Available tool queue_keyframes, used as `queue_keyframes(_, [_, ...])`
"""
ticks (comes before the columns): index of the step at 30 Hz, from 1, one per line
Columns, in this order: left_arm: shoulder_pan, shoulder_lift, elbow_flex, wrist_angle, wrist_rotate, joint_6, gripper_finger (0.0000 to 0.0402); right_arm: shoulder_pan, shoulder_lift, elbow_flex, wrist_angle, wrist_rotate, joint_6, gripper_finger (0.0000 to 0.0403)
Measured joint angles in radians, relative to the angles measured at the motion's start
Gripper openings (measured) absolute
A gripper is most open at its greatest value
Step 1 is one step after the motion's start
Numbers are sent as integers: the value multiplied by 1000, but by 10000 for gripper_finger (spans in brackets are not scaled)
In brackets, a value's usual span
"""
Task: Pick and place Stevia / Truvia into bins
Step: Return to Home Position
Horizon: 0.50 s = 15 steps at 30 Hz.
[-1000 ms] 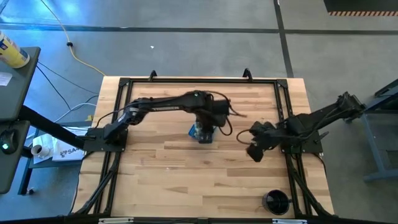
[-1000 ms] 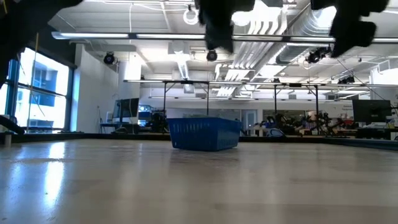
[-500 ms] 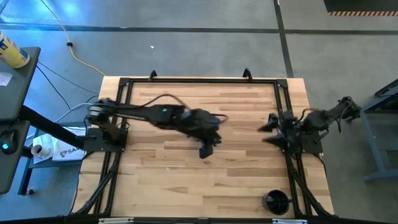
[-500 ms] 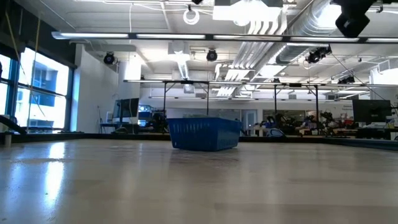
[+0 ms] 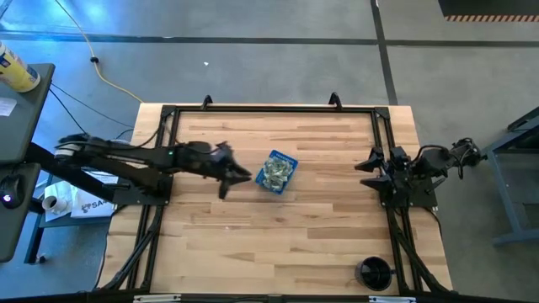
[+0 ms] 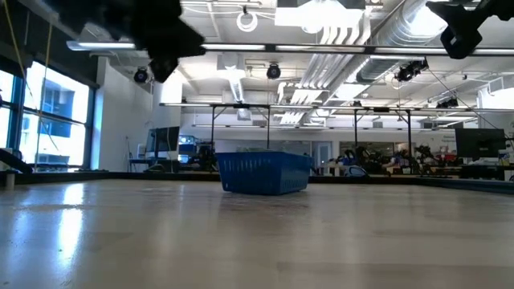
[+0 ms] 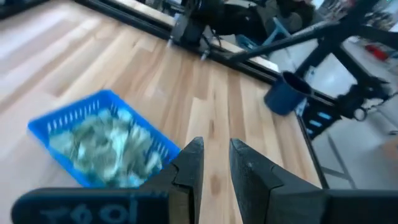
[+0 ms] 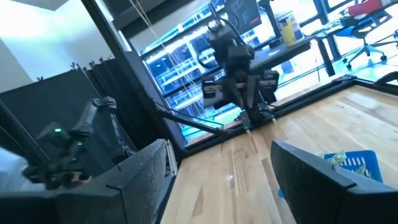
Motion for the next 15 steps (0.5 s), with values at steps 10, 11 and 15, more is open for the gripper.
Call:
queue_keyframes(10, [31,-393,-397,44,19,3,111,0,-2,0,-44,16,1,278])
queue_keyframes(11, [31,-436,-433,48,18,-3,111,0,-2,0,-63,27,3,278])
queue_keyframes(15, [31,-607,-547,39,21,-13,111,0,-2,0,-148,36,2,277])
